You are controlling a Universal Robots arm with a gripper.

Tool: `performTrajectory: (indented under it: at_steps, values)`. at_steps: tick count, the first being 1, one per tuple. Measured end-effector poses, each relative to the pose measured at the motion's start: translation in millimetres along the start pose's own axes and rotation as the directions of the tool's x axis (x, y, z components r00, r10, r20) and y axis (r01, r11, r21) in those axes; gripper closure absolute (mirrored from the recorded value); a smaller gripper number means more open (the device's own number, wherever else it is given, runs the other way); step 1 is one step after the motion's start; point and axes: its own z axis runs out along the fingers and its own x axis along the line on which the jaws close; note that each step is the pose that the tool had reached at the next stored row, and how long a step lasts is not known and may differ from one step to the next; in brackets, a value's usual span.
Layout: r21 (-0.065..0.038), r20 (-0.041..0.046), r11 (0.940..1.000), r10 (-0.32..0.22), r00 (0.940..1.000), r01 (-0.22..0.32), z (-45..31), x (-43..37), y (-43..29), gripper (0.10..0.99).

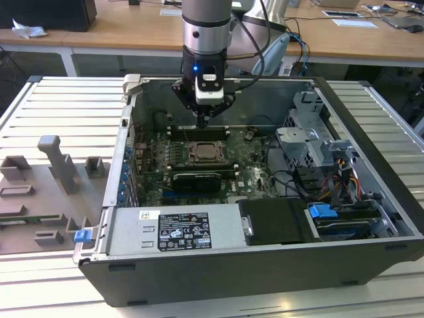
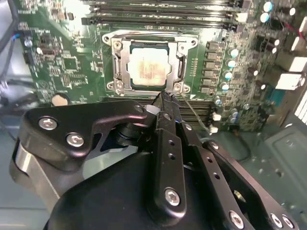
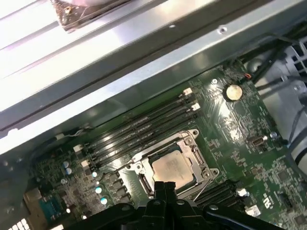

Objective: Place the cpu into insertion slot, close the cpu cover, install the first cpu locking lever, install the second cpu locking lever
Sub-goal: 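Install the first cpu locking lever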

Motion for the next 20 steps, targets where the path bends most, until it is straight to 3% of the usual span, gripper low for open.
performTrajectory:
  at_steps: [4, 8, 20]
  values:
    - [0.000, -0.0035, 0.9969, -0.078, 0.9969, 0.078, 0.2, 0.0, 0.0, 0.980]
    - [0.000, -0.0054, 0.9928, -0.120, 0.9928, 0.120, 0.2, 0.0, 0.0, 0.980]
    - [-0.001, -0.0056, 0.9846, -0.175, 0.9845, 0.175, 0.4, 0.9, -0.4, 0.980]
